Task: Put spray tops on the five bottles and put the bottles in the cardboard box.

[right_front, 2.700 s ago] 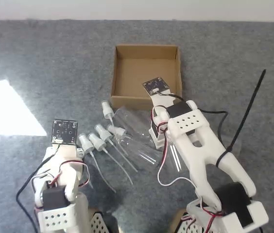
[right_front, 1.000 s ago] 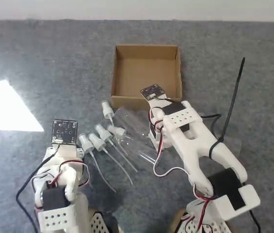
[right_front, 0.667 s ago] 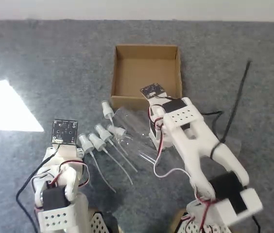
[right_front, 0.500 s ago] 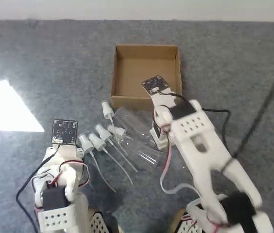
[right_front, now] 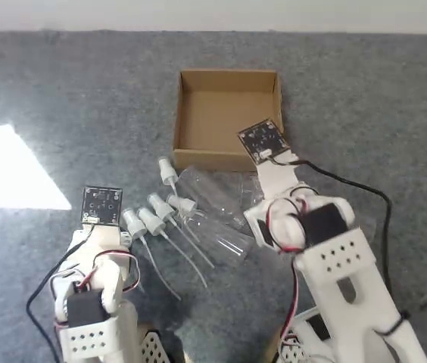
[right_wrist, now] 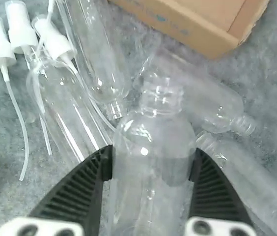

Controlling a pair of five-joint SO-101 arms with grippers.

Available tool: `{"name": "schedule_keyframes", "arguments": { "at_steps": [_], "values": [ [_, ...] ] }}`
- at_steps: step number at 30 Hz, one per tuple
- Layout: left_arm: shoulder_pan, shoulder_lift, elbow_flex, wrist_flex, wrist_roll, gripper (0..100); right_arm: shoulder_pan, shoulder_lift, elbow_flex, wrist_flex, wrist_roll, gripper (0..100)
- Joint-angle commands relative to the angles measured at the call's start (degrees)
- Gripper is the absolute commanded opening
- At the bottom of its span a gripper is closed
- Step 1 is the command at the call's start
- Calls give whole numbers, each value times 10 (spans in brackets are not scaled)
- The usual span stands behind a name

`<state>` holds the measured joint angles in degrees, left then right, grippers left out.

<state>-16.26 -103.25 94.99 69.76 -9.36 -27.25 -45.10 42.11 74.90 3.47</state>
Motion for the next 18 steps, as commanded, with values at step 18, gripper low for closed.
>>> {"name": "schedule_keyframes", "arguments": {
  "at_steps": [18],
  "values": [
    [-2, 7, -213, 6, -67, 17, 3, -204, 120, -95, -21, 148]
  ]
}}
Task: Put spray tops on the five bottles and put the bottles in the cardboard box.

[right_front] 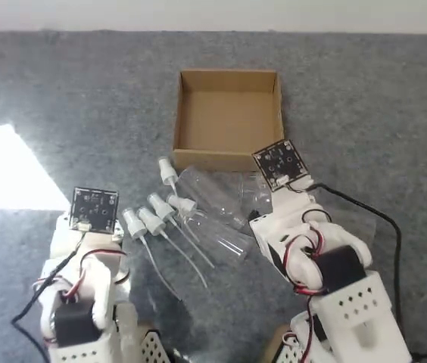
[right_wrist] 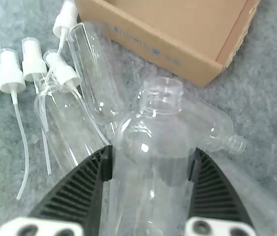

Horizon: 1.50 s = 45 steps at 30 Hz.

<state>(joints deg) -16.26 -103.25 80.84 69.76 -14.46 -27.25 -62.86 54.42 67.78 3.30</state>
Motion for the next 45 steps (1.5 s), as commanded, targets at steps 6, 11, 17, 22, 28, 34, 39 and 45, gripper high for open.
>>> {"name": "schedule_keyframes", "arguments": {
  "at_steps": [6, 11, 17, 22, 28, 34, 39, 45],
  "values": [
    [3, 105, -191, 60, -42, 17, 6, -29, 5, -35, -30, 148],
    [4, 267, -269, 75, -39, 48, 7, -28, 5, -34, -30, 147],
    [4, 425, -313, 49, 19, 117, 7, -28, 6, -32, -30, 147],
    [18, 536, -346, 13, 70, 119, 7, -32, 13, -35, -30, 147],
    [89, 645, -391, 10, 156, 120, 7, -32, 24, -46, -30, 146],
    [117, 730, -451, 10, 263, 120, 7, -33, 24, -45, -30, 146],
    [116, 799, -483, -8, 312, 120, 7, -33, 24, -44, -30, 146],
    [117, 880, -486, -78, 357, 120, 7, -33, 24, -44, -30, 146]
  ]
}}
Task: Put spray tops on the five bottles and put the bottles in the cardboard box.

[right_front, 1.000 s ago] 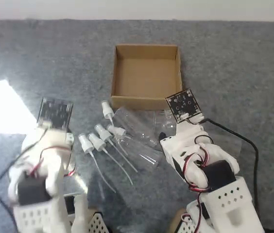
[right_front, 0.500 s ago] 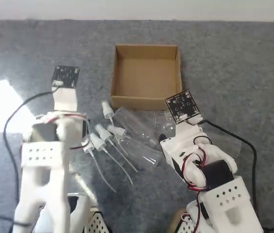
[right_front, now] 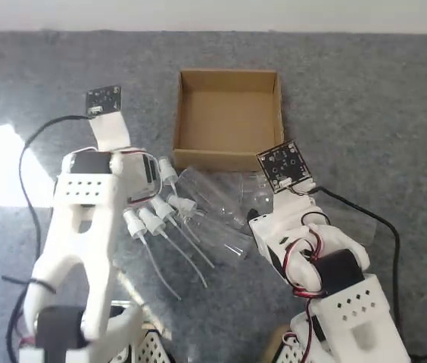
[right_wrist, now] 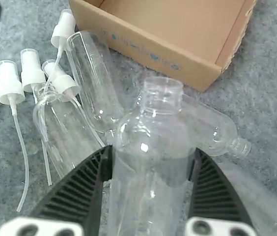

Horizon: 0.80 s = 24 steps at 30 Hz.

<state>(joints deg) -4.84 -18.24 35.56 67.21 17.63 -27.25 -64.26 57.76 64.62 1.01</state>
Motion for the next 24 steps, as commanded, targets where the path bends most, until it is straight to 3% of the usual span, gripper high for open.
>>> {"name": "schedule_keyframes", "arguments": {
  "at_steps": [1, 10, 17, 24],
  "values": [
    [3, 43, -34, -65, 44, 120, 7, -19, -10, -12, -7, 146],
    [6, 114, -34, -154, 92, 120, 7, -19, -10, -12, -7, 146],
    [55, 135, -34, -165, 93, 120, 7, -19, -10, -11, -7, 146],
    [62, 186, -36, -237, 98, 120, 7, -19, -10, -11, -7, 146]
  ]
}}
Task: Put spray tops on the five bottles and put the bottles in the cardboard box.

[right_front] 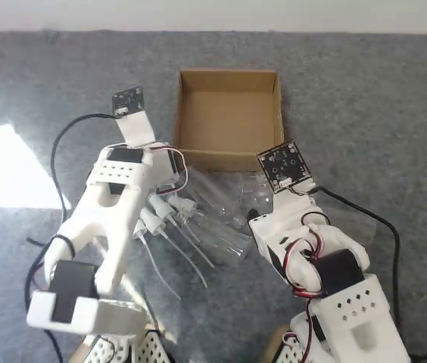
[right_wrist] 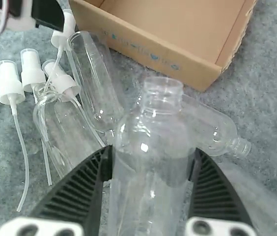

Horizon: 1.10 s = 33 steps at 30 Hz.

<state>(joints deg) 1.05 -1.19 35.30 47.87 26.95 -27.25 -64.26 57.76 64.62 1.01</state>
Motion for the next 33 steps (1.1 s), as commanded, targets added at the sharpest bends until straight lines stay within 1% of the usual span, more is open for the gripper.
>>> {"name": "schedule_keyframes", "arguments": {
  "at_steps": [1, 3, 8, 14, 17, 25, 30, 33],
  "values": [
    [3, 27, -38, -49, 5, 120, 7, -19, -10, -11, -7, 146],
    [2, 53, -58, -44, 5, 120, 7, -19, -10, -11, -7, 146],
    [2, 128, -137, 2, 5, 120, 6, -19, -10, -10, -7, 146],
    [-15, 200, -242, 123, 5, 118, 6, -19, -10, -10, -7, 146],
    [-25, 218, -265, 152, 4, 115, 6, -18, -10, -10, -7, 145],
    [-24, 218, -266, 183, 4, 115, 6, -17, -10, -10, -7, 145],
    [-59, 220, -268, 181, 4, 120, 6, -16, -10, -10, -7, 145],
    [-64, 228, -271, 181, 4, 121, 6, -15, -10, -10, -7, 145]
  ]
}}
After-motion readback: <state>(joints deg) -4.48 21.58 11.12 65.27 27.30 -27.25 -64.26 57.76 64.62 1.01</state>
